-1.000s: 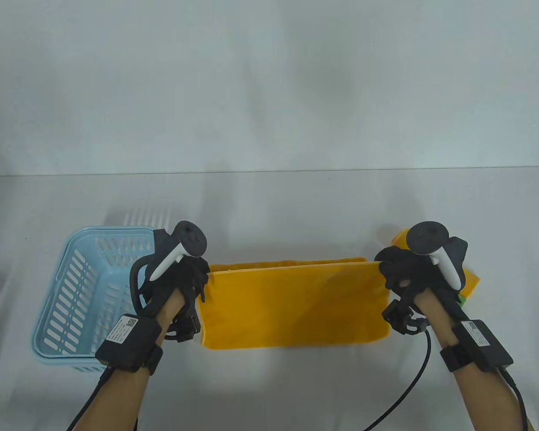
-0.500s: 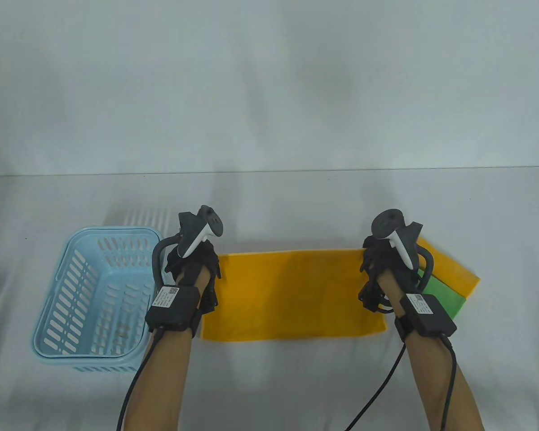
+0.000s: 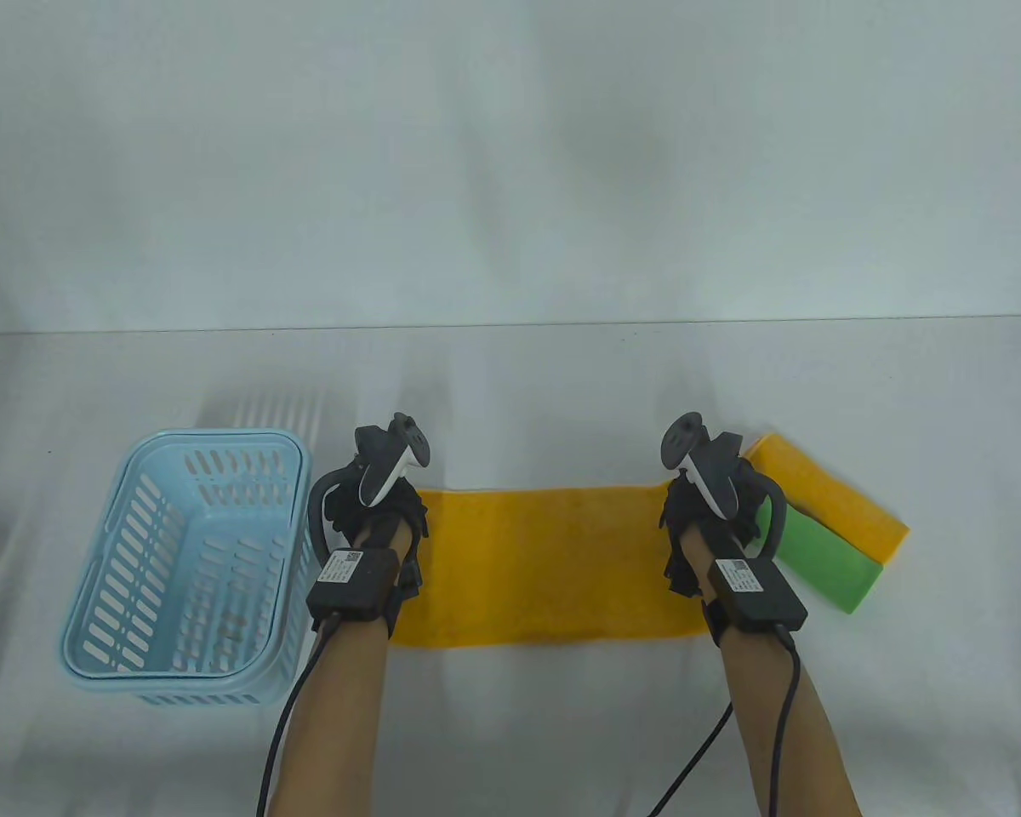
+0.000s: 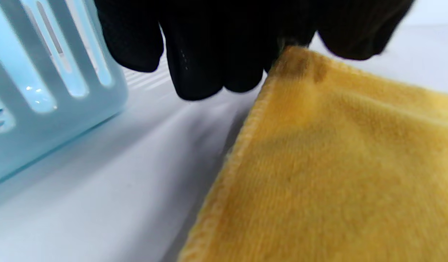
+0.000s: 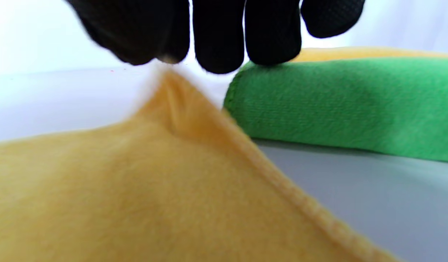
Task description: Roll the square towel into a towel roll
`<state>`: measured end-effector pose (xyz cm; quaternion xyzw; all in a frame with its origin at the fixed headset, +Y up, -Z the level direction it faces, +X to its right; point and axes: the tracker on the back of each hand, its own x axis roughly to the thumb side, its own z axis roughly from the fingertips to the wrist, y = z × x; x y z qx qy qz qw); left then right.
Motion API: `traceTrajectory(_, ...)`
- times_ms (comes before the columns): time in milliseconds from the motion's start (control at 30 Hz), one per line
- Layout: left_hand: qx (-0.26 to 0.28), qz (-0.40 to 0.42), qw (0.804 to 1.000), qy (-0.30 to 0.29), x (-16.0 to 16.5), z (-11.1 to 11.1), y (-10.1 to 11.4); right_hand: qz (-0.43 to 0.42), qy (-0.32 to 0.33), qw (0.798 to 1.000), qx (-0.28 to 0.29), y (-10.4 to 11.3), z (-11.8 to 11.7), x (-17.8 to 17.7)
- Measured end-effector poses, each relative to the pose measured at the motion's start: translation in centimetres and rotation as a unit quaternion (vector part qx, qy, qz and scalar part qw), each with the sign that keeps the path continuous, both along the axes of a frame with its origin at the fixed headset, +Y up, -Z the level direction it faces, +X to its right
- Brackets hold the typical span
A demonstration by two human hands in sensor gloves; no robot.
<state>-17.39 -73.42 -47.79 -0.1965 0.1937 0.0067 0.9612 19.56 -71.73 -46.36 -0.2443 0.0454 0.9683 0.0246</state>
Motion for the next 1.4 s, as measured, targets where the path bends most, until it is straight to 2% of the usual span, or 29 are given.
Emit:
traceTrajectory(167, 0.006, 0.022, 1.0, -0.001, 0.1, 0.3, 0.3, -0.003, -0.009, 1.0, 0.0, 0.8, 0.4, 0.7)
traceTrajectory(333, 0.02, 0.023, 0.999, -0.02, 1.0, 1.1, 1.6, -0.028, -0.007, 1.0, 0.006, 1.9, 1.4, 1.6)
traceTrajectory(500, 0.034, 0.044, 0.997, -0.049, 2.0, 2.9, 3.5, -0.057, 0.012, 0.998, 0.018, 3.0, 2.8, 2.3)
traceTrajectory(667, 0.066, 0.075, 0.991, -0.093, 2.7, 5.5, 5.7, -0.076, 0.047, 0.996, 0.032, 4.6, 4.6, 2.0)
traceTrajectory(833, 0.117, 0.092, 0.978, -0.149, 2.4, 9.2, 8.3, -0.106, 0.127, 0.985, 0.055, 6.1, 7.3, 0.3)
traceTrajectory(1000, 0.163, 0.105, 0.965, -0.177, 1.4, 12.5, 9.9, -0.116, 0.185, 0.974, 0.062, 6.4, 9.5, -2.0)
traceTrajectory(1233, 0.21, 0.126, 0.948, -0.204, 0.5, 16.3, 10.1, -0.12, 0.262, 0.956, 0.057, 6.0, 11.8, -6.2)
traceTrajectory(1400, 0.239, 0.13, 0.939, -0.211, -0.1, 17.7, 10.7, -0.125, 0.298, 0.945, 0.044, 5.4, 12.6, -9.4)
